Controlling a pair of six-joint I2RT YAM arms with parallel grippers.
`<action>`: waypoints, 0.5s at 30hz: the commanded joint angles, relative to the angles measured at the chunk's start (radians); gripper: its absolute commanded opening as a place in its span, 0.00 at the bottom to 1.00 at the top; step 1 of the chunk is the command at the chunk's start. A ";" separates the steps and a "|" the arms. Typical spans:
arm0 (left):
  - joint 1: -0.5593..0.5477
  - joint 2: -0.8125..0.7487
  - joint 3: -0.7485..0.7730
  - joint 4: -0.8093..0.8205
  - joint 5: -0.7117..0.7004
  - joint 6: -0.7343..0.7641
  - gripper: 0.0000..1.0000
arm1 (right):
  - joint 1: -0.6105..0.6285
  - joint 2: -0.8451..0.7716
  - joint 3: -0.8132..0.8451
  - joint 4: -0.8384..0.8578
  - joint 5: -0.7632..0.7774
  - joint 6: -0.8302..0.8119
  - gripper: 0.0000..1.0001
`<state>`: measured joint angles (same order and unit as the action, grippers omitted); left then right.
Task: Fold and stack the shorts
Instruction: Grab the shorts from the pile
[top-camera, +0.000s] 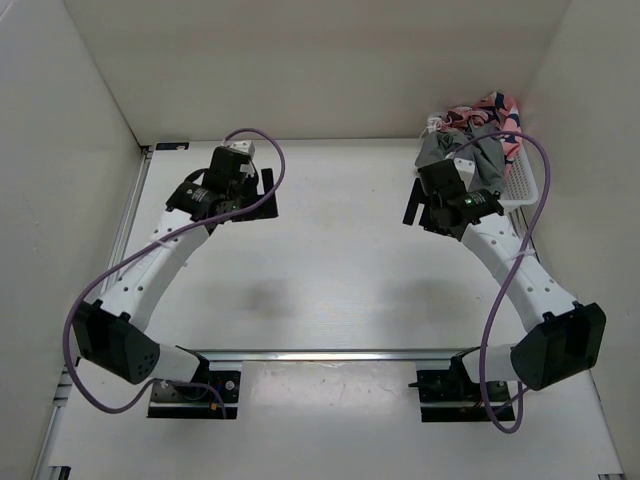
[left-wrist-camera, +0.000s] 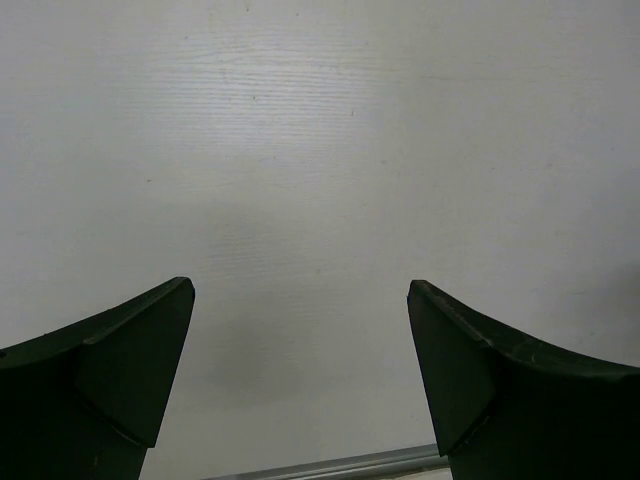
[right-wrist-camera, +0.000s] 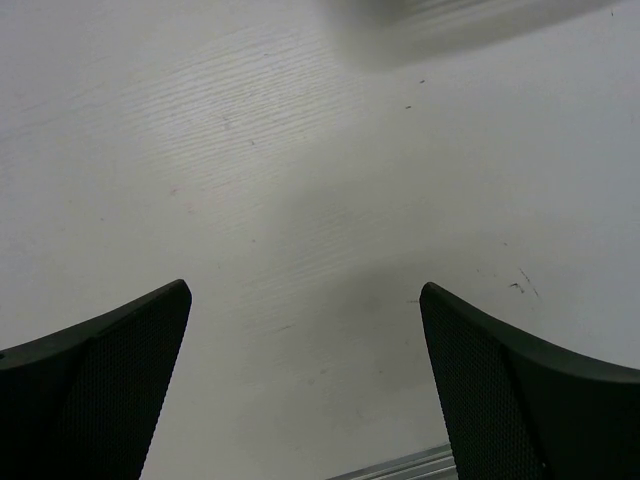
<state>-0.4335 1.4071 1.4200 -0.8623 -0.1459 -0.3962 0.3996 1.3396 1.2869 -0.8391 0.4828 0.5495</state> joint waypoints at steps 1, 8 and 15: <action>0.018 -0.094 -0.012 0.017 0.057 0.011 0.99 | -0.001 0.009 0.043 -0.014 0.045 0.012 1.00; 0.027 -0.123 -0.056 0.017 0.057 0.033 0.99 | -0.068 0.121 0.153 -0.014 0.054 -0.016 1.00; 0.036 -0.161 -0.095 0.017 0.029 -0.010 0.99 | -0.367 0.436 0.500 -0.005 -0.194 -0.014 0.95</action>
<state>-0.4057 1.2972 1.3285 -0.8574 -0.1043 -0.3935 0.1242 1.6871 1.6527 -0.8619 0.4133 0.5419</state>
